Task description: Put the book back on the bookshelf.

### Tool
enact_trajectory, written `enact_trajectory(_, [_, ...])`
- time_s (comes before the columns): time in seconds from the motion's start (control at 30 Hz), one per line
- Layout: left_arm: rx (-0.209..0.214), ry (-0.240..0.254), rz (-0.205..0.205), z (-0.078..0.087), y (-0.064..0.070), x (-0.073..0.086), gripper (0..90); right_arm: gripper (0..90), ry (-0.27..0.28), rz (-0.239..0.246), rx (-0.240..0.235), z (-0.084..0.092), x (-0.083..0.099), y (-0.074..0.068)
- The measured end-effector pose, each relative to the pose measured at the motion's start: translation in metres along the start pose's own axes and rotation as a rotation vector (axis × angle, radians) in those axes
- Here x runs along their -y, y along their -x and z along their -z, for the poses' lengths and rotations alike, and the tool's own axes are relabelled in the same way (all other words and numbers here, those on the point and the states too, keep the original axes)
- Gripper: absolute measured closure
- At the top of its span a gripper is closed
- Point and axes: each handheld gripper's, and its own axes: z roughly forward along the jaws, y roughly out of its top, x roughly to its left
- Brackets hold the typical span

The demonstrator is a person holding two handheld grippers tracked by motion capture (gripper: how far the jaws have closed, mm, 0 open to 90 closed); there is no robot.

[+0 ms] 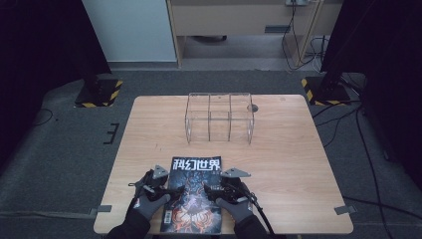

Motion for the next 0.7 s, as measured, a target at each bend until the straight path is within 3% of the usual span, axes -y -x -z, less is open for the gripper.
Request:
enact_trajectory(0.43, [0.001,-0.002,-0.005,-0.0009,0.0046,0.0,17.2,22.2,-0.005,-0.013,0.002,0.0009,-0.0005,0.0])
enact_trajectory(0.53, [0.001,-0.002,-0.008,-0.0007,0.0045,0.0002,17.2,22.3,-0.03,0.042,0.027,0.0027,0.0008,-0.0036])
enact_trajectory(0.67, [-0.001,0.0,-0.006,-0.0008,0.005,0.0005,17.0,21.5,-0.028,0.032,0.017,0.0025,0.0013,-0.0048])
enact_trajectory(0.7, [-0.002,0.001,-0.005,-0.0008,0.0051,0.0005,17.0,21.5,-0.025,0.008,0.013,0.0026,0.0009,-0.0044])
